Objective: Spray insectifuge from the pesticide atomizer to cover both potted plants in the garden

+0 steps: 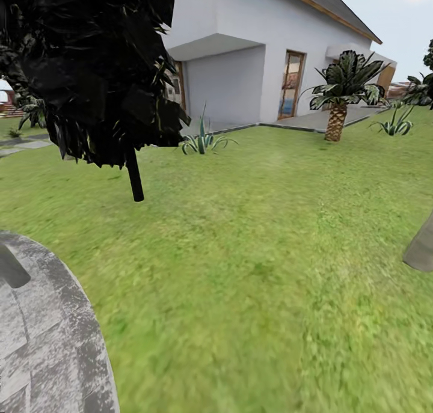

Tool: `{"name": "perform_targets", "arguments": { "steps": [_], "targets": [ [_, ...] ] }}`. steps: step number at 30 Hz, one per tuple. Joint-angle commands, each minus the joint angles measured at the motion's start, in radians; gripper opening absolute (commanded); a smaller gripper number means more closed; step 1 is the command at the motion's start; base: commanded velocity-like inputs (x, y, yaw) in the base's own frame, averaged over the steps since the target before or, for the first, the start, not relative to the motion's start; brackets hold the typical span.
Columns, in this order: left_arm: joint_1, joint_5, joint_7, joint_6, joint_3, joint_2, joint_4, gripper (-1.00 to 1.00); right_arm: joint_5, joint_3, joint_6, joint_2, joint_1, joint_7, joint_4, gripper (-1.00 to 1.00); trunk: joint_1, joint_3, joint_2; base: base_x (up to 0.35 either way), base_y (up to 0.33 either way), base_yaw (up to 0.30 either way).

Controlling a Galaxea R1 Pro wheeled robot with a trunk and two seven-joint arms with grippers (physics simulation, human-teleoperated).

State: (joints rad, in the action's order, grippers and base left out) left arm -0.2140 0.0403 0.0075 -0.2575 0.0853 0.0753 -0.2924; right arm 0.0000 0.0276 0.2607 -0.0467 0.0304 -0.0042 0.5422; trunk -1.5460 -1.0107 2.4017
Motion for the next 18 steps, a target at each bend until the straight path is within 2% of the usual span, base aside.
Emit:
{"name": "perform_targets", "arguments": {
  "steps": [1,18],
  "targets": [
    [-0.001,0.004,0.0,-0.003,0.001,0.0,0.001,1.0,0.0,0.0,0.003,0.0,0.0,0.0,-0.001,1.0,0.0,-0.001,0.0,0.288,-0.206,0.276],
    [-0.001,0.004,0.0,-0.005,0.001,0.0,0.001,1.0,0.0,0.001,0.003,0.0,0.0,0.0,-0.001,1.0,0.0,-0.001,0.0,0.287,-0.207,0.277]
  ]
}}
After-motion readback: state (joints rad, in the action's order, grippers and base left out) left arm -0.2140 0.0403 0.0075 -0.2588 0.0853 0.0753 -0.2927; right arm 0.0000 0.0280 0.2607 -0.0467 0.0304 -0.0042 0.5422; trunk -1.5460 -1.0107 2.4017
